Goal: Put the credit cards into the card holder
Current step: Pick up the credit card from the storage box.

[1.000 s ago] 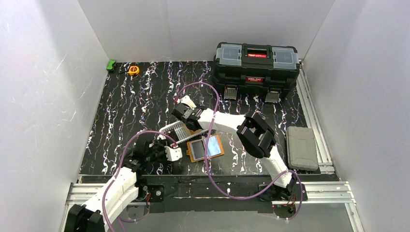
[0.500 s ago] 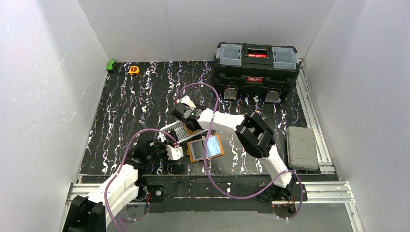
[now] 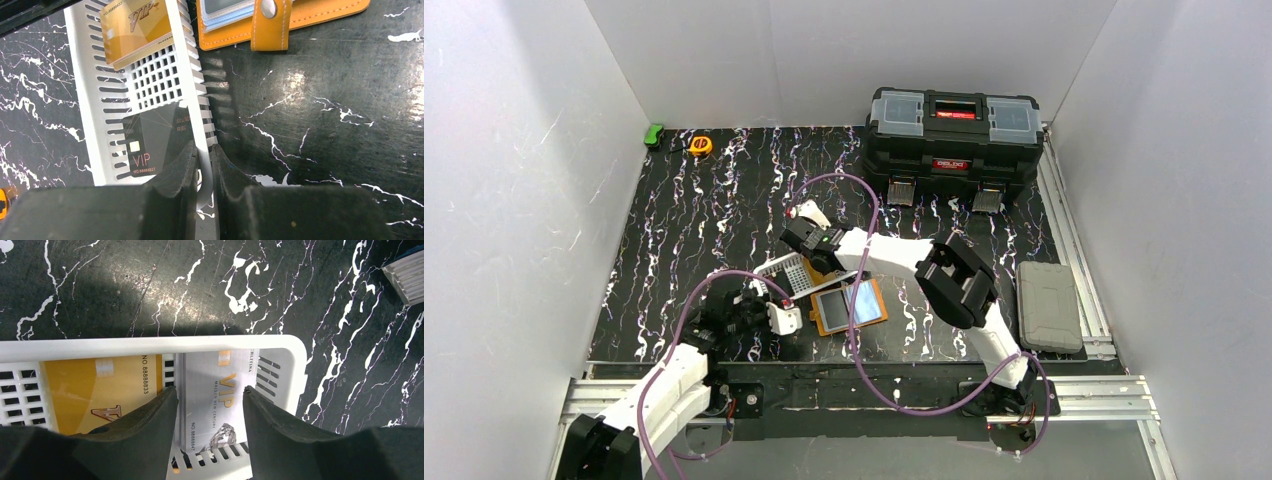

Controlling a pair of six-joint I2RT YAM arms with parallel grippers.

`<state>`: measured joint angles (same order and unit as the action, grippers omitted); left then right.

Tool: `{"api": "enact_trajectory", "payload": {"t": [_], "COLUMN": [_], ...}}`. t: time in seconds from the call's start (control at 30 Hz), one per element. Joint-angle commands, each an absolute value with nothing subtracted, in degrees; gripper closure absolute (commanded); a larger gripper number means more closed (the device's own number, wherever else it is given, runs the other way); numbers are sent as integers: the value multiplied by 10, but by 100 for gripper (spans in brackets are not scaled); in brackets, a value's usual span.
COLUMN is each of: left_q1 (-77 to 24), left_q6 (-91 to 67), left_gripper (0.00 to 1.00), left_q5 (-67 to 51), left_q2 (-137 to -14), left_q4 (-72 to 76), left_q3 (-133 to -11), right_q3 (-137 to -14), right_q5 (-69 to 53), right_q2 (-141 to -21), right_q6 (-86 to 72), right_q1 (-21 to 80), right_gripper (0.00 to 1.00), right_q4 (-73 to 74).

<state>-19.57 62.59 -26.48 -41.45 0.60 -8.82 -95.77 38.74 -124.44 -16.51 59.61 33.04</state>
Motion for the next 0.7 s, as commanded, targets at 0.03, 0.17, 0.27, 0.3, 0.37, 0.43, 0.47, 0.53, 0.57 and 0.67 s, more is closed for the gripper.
{"api": "enact_trajectory", "payload": {"t": [0.03,0.17,0.27,0.3,0.37,0.43,0.47,0.53,0.57,0.67], "left_q1": [-193,-193,-192,-193,-193,-192,-193,-192,-193,-193], "left_q6": [641,645,643,643,645,644,644,643,642,640], "left_gripper": [100,100,100,100,100,100,100,100,100,100], "left_q5": [-292,-296,-296,-295,-296,-298,-299,-299,-299,-296], "left_q2": [-397,-400,-400,-399,-400,-399,-399,-400,-400,-404], "left_q4": [-18,-20,-22,-22,-22,-23,-23,-22,-23,-22], "left_q3": [-90,-91,-93,-93,-93,-93,-93,-94,-94,-96], "right_q3": [-947,-953,-952,-951,-950,-949,-949,-945,-943,-942], "right_q5": [387,380,380,378,378,372,370,365,363,362], "right_q2": [-1196,-1196,-1196,-1196,-1196,-1197,-1198,-1195,-1194,-1197], "right_q6": [-162,-157,-155,-156,-155,-155,-156,-157,-158,-158], "right_q1": [585,585,582,581,579,577,577,579,579,582], "right_gripper": [41,40,40,40,41,41,41,40,40,39], "right_q4": [336,336,336,337,338,339,343,340,338,339]}}
